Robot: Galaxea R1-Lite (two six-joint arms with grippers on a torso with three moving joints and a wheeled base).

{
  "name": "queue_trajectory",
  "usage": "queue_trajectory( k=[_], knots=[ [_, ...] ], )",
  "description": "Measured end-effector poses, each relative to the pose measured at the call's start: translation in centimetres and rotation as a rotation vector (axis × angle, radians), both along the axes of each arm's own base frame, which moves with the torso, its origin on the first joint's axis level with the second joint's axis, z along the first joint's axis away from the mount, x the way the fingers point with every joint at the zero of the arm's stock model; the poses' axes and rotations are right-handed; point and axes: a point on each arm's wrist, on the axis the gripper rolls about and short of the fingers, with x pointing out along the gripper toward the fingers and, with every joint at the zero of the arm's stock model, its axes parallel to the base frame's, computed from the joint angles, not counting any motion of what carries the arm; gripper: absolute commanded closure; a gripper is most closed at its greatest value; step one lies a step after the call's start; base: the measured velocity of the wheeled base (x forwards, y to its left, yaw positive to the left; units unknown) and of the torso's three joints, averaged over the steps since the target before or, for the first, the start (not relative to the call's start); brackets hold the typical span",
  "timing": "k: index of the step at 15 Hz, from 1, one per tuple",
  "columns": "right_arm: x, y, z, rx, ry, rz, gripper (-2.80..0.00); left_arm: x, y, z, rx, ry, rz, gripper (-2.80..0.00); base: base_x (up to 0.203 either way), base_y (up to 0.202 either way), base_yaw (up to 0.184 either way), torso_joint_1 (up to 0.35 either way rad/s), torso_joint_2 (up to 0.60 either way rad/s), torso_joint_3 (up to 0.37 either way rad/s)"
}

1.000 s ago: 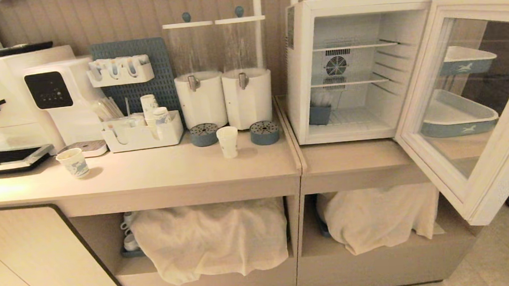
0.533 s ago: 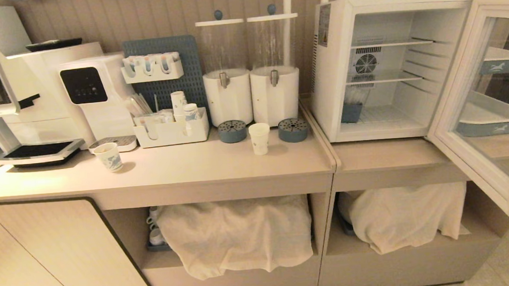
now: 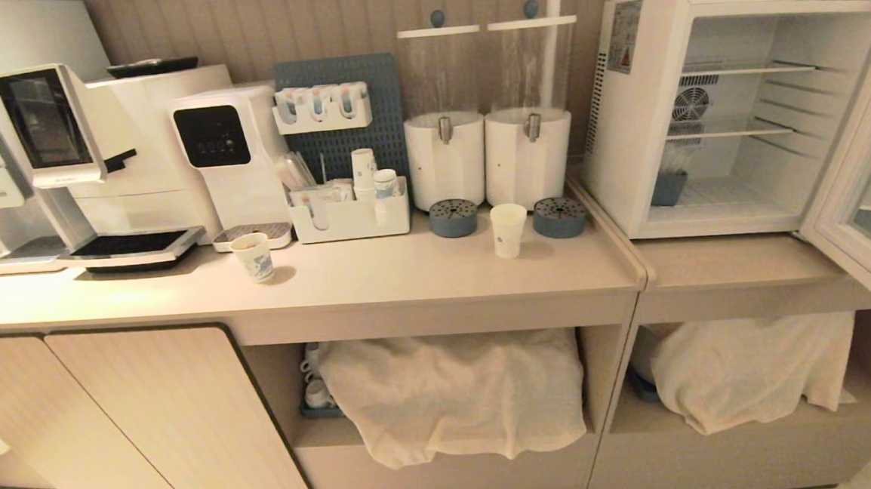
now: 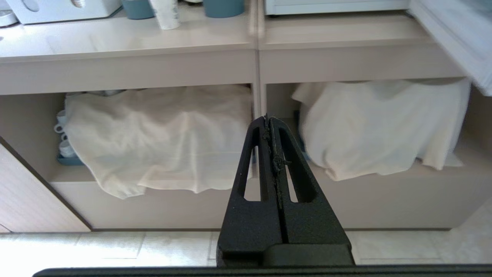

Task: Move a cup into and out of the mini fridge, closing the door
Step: Put the paper cup in the freezer

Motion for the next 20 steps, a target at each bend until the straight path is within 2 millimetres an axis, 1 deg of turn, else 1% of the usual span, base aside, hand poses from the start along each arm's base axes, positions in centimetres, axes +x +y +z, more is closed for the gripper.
queue_trajectory(
  k=[2, 3, 8, 10, 17, 20],
  knots=[
    [0.00, 0.00, 0.00, 0.001, 0.000, 0.000, 0.00, 0.00, 0.00, 0.00, 0.000, 0.000, 0.000, 0.00, 0.000, 0.175, 0.010, 0.002, 0.00, 0.003],
    [0.00, 0.00, -0.02, 0.000, 0.001, 0.001, 0.00, 0.00, 0.00, 0.00, 0.000, 0.000, 0.000, 0.00, 0.000, 0.054, -0.028, -0.002, 0.00, 0.002],
    [0.00, 0.00, -0.01, 0.000, 0.000, 0.000, 0.00, 0.00, 0.00, 0.00, 0.001, 0.000, 0.000, 0.00, 0.000, 0.000, 0.000, 0.000, 0.00, 0.000],
    [0.00, 0.00, -0.01, 0.000, 0.000, 0.001, 0.00, 0.00, 0.00, 0.01, 0.000, 0.000, 0.001, 0.00, 0.071, 0.056, -0.011, 0.006, 0.00, 0.003],
    [0.00, 0.00, -0.01, 0.001, 0.001, 0.001, 0.00, 0.00, 0.00, 0.00, -0.002, 0.000, 0.000, 0.00, 0.183, 0.176, -0.001, 0.000, 0.00, 0.002],
    [0.00, 0.00, 0.00, 0.001, 0.000, 0.000, 0.00, 0.00, 0.00, 0.00, -0.002, 0.000, 0.001, 0.00, 0.181, 0.068, 0.005, -0.001, 0.00, 0.000]
  ],
)
